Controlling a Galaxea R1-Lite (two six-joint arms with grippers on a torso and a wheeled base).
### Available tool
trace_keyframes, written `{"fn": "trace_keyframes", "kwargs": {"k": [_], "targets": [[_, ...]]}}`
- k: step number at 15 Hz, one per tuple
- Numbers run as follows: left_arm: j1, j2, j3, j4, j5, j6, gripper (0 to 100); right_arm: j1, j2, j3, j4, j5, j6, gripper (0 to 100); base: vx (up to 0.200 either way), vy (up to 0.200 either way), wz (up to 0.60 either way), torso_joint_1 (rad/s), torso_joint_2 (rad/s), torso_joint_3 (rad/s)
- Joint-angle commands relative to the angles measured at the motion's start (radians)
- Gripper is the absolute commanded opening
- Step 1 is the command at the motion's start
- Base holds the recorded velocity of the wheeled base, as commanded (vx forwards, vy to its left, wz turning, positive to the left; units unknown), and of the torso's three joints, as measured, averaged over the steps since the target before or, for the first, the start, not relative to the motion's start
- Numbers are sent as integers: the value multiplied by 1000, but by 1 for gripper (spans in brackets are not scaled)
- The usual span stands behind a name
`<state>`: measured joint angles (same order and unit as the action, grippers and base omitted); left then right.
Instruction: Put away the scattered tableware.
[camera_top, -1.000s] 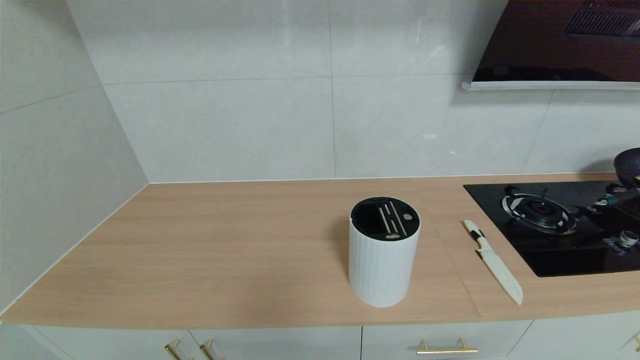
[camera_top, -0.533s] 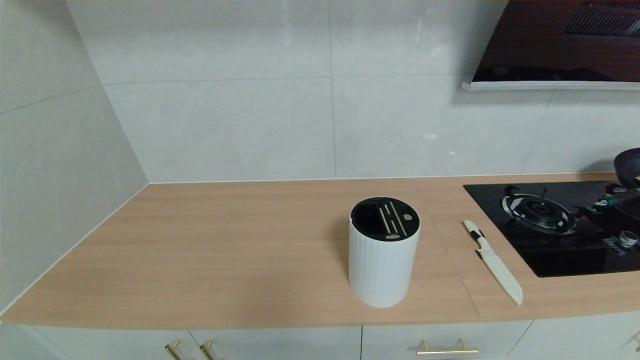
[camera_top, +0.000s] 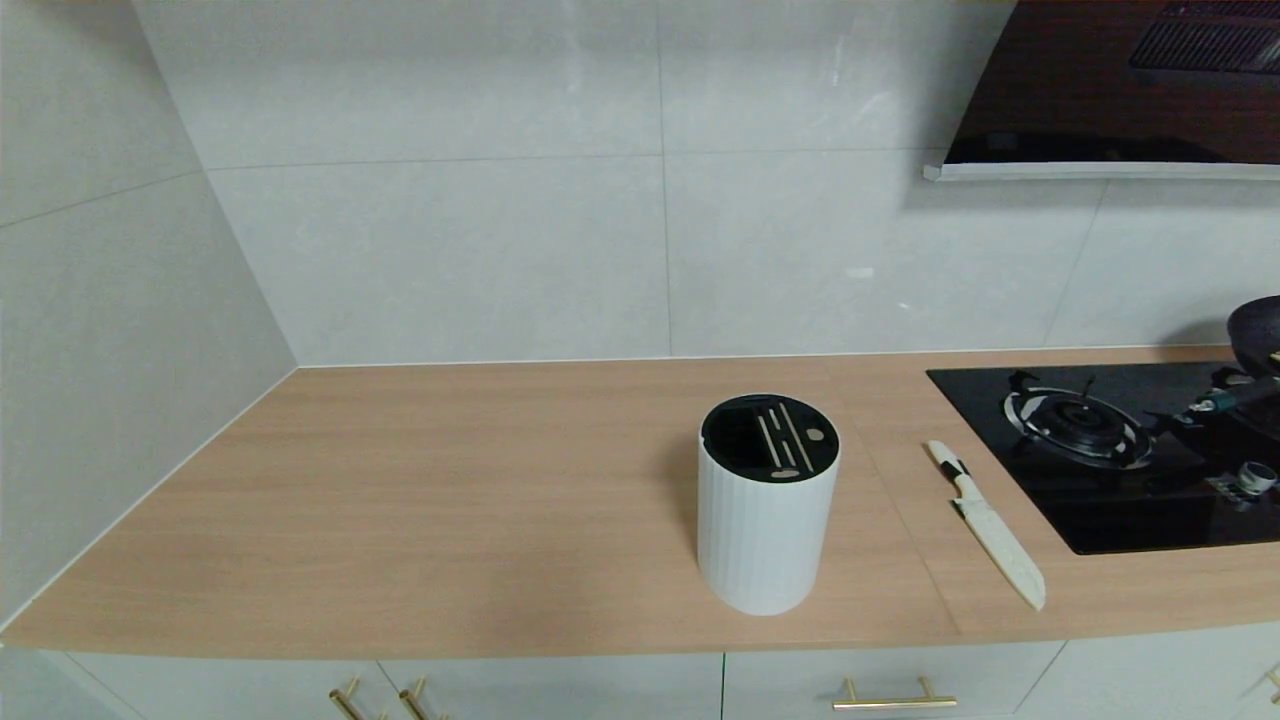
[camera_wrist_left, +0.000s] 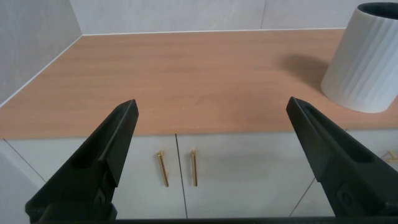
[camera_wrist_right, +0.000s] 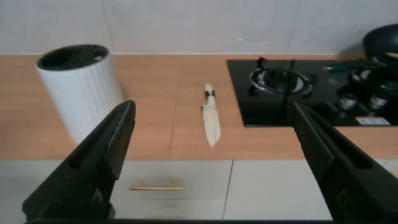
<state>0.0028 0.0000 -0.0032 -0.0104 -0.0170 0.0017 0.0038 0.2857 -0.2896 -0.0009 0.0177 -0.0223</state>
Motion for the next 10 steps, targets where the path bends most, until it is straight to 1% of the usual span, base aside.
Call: {"fn": "trace_keyframes", "kwargs": {"k": [1, 3, 4, 5, 6, 7, 9, 10], "targets": [[0, 0, 0, 0, 0, 0, 100, 1, 382, -169, -4, 48, -4, 100, 0, 0, 0, 0, 0, 0], [0, 0, 0, 0, 0, 0, 100, 18, 615, -287, -13, 50, -2, 100, 0, 0, 0, 0, 0, 0], [0, 0, 0, 0, 0, 0, 100, 22, 682, -315, -24, 50, -2, 100, 0, 0, 0, 0, 0, 0], [0, 0, 0, 0, 0, 0, 100, 22, 842, -361, -73, 48, -4, 100, 0, 0, 0, 0, 0, 0], [0, 0, 0, 0, 0, 0, 100, 22, 898, -375, -100, 47, -4, 100, 0, 0, 0, 0, 0, 0], [0, 0, 0, 0, 0, 0, 100, 22, 1049, -401, -189, 45, -4, 100, 0, 0, 0, 0, 0, 0], [0, 0, 0, 0, 0, 0, 100, 22, 1236, -448, -311, 39, -5, 100, 0, 0, 0, 0, 0, 0], [0, 0, 0, 0, 0, 0, 100, 22, 1302, -474, -335, 39, -5, 100, 0, 0, 0, 0, 0, 0]]}}
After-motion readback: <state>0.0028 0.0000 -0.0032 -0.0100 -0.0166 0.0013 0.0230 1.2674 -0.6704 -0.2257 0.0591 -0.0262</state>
